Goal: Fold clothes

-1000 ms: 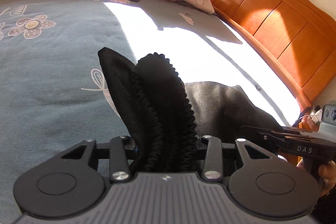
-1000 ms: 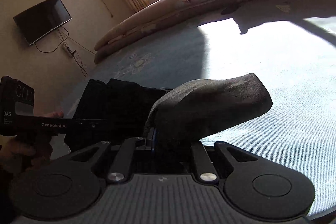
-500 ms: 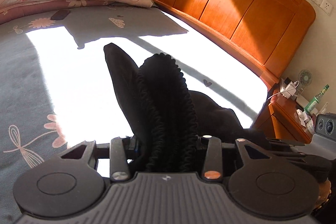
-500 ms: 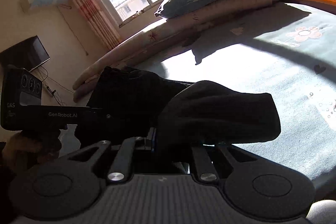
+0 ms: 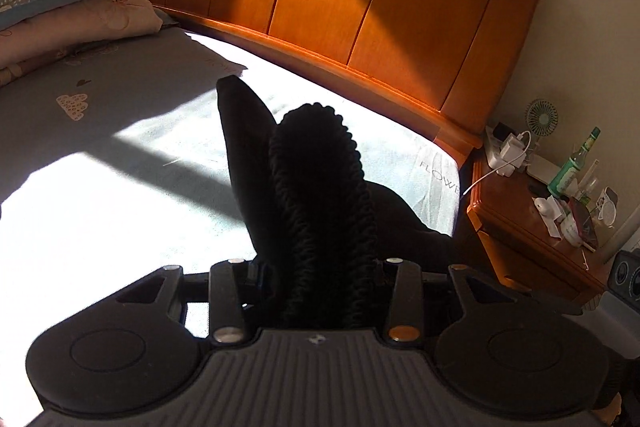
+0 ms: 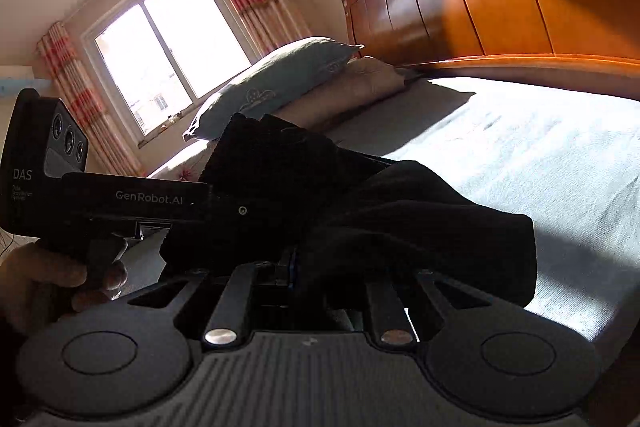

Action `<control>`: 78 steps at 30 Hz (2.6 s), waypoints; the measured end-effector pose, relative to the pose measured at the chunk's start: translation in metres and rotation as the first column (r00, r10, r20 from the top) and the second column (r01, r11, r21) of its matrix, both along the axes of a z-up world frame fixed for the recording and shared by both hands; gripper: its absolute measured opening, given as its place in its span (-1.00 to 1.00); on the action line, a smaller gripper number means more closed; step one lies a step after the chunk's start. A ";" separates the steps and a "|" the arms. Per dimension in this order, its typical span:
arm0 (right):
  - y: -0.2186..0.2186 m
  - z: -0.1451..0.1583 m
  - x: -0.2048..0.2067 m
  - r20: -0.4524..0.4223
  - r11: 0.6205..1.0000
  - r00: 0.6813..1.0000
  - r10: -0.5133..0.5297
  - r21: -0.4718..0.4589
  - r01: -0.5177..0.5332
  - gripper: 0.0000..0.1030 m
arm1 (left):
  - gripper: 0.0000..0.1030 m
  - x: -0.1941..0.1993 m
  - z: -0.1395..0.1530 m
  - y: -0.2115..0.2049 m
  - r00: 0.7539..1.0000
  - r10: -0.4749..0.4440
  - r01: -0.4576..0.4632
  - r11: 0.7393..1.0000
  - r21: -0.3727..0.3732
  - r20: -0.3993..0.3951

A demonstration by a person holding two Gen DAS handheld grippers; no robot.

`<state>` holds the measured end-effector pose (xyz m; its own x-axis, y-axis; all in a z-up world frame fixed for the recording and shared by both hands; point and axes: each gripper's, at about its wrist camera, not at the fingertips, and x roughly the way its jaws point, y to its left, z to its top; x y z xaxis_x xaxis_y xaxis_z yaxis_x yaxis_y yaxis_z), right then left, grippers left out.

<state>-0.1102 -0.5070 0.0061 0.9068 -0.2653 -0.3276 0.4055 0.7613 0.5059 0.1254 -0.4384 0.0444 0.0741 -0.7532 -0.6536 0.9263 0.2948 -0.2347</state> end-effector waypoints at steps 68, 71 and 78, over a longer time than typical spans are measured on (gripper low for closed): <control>-0.125 -0.100 -0.061 -0.278 0.940 0.907 -0.315 -0.223 0.258 0.56 | 0.52 -0.128 -0.094 -0.109 0.824 -0.318 0.271 0.948 0.167 0.469; -0.129 -0.099 -0.055 -0.329 0.915 0.887 -0.325 -0.346 0.208 0.56 | 0.52 -0.138 -0.098 -0.111 0.816 -0.330 0.288 0.944 0.161 0.475; -0.151 -0.107 -0.023 -0.418 0.862 0.847 -0.329 -0.498 0.089 0.55 | 0.52 -0.126 -0.104 -0.111 0.844 -0.308 0.258 0.951 0.171 0.439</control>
<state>-0.1332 -0.6583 -0.1011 0.5722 -0.6533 -0.4957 0.6767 0.7176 -0.1645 -0.0004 -0.5494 -0.0598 0.1751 -0.7187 -0.6729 0.9682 0.0018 0.2500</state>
